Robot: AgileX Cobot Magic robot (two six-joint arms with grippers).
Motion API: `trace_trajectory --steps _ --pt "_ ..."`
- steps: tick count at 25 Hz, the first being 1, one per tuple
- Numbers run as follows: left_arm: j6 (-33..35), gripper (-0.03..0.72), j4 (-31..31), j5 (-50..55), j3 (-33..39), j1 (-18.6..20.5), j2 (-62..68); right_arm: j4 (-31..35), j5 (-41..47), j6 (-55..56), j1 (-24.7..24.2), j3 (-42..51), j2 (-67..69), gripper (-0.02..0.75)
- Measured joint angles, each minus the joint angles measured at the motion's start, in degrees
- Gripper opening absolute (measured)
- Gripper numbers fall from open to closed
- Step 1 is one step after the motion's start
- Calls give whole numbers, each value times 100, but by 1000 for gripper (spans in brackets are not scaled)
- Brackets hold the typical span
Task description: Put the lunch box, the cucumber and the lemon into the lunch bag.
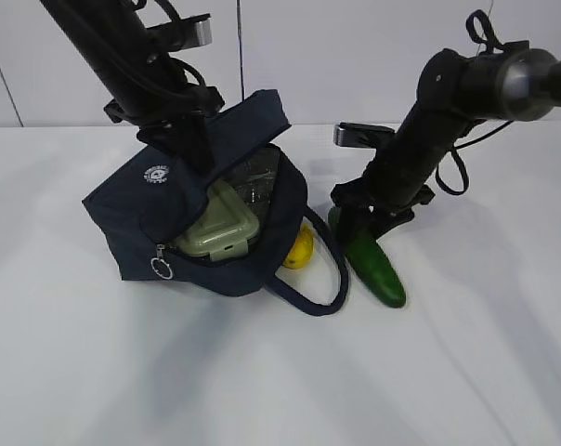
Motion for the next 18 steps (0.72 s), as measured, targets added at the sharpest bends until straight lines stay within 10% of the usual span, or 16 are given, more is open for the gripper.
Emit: trace_trajectory --steps 8,18 --pt "0 15 0 0 0 0 0 68 399 -3 -23 -366 -7 297" --pt "0 15 0 -13 0 13 0 2635 927 -1005 -131 -892 -158 297"
